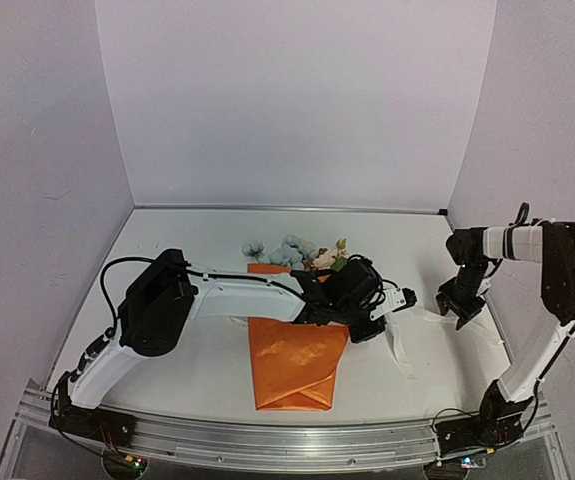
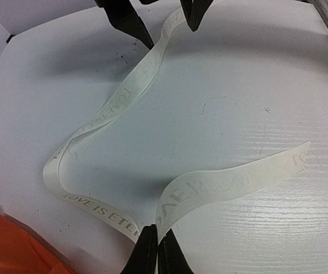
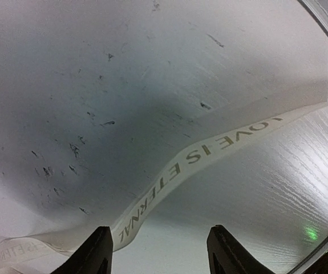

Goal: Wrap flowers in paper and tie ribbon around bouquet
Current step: Cross the ribbon over the folded bouquet.

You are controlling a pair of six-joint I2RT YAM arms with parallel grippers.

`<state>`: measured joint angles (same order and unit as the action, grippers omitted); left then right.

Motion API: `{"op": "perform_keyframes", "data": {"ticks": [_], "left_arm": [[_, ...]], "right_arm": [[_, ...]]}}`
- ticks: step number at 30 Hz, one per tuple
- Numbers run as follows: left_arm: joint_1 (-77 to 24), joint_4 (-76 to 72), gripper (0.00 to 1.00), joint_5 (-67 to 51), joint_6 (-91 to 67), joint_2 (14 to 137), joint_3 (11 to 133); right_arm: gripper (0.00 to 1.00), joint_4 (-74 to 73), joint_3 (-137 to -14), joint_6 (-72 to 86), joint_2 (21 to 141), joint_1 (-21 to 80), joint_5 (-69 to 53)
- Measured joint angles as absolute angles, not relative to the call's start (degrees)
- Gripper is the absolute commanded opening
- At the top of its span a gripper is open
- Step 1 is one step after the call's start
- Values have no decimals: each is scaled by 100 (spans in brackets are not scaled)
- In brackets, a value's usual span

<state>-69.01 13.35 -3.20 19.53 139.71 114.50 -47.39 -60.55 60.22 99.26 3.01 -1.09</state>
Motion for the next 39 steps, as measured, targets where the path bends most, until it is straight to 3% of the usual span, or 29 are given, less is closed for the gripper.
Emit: {"op": "perform_keyframes", "data": {"ticks": [3,4,12,18,26,31,39], "left_arm": [[-6905,1339,4,-388,1954,14005,11482],[-6907,1341,4,-426,1955,14005,11489],[-6943,1239,10,-896,1898,14193,11870],[-6945,1201,47,-1306,1628,14518,12227],[-6926,981,76,-1385,1136,14420,12050],[-6832,760,78,-1491,788,13592,11156],[-6062,21,67,-1571,1,11360,8820]], "right_arm": [[5,-4689,-6171,5988,10133,291,-148],[0,-4684,-6219,5964,10191,288,-181],[0,-4690,-6703,5727,10162,263,-412],[0,-4961,-7164,5384,9428,265,-569],[0,-5024,-7494,4780,8693,295,-1045],[0,-4994,-7491,4330,8684,356,-1403],[0,-4461,-7491,3646,8501,677,-2299]]}}
